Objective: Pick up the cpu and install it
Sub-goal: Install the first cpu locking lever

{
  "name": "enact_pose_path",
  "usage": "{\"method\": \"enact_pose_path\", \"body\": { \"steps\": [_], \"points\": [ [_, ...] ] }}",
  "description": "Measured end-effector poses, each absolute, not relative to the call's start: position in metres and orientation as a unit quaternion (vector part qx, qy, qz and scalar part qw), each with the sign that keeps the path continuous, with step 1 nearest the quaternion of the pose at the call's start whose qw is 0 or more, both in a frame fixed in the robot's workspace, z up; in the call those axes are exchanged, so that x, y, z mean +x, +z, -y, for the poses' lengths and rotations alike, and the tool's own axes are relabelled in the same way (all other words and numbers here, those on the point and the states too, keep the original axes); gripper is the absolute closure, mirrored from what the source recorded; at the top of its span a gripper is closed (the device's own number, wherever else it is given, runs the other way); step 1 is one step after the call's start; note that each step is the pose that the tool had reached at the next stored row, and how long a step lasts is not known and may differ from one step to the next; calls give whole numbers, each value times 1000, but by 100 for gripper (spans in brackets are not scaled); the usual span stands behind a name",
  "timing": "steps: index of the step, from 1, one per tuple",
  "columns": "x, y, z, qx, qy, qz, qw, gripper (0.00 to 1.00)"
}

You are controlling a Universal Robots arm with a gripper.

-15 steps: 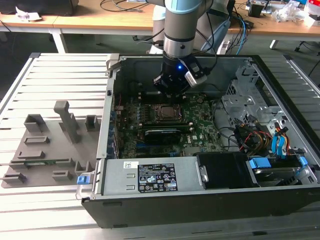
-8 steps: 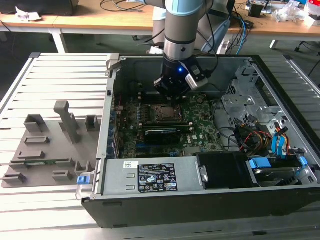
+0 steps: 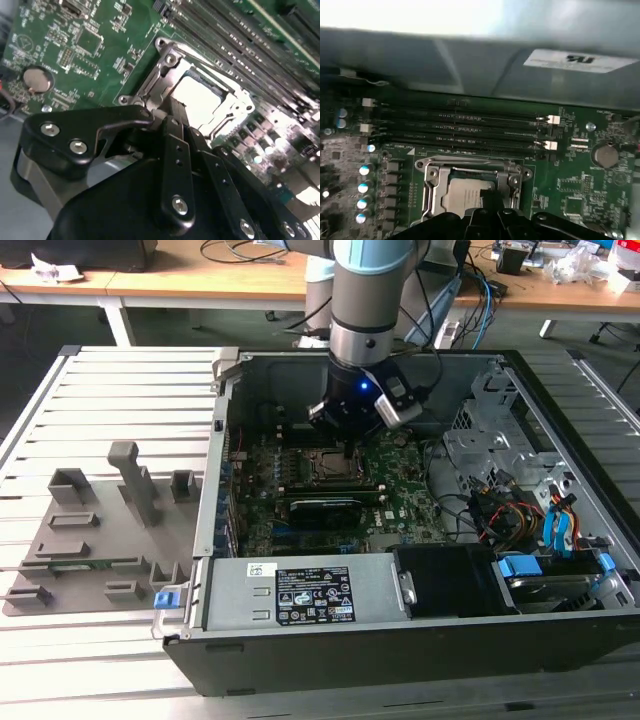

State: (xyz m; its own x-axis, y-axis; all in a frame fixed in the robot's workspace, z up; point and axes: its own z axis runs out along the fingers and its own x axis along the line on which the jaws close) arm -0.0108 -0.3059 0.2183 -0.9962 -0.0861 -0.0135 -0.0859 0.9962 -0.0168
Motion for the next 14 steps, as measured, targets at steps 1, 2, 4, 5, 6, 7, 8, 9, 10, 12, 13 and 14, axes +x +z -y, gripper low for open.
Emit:
{"method": "enact_pose_path", "body": {
  "steps": [1,2,4,5,6,7,8,9,10,12,13,14],
  "points": [
    [-11,226,306,-43,-8,-999,7,89],
    [-11,234,306,-43,-8,-999,7,89],
    [-11,249,306,-43,-8,-999,7,89],
    [-11,251,306,-43,-8,-999,7,89],
    [-11,252,306,-43,-8,-999,7,89],
    [-11,253,306,-43,-8,-999,7,89],
    [-11,253,306,-43,-8,-999,7,89],
    [-11,253,306,-43,-8,-999,7,89],
    [-11,253,306,-43,-8,-999,7,89],
    [-11,253,306,-43,-8,-999,7,89],
    [-11,253,306,-43,-8,-999,7,89],
    [-11,253,306,-43,-8,-999,7,89]
  ]
}}
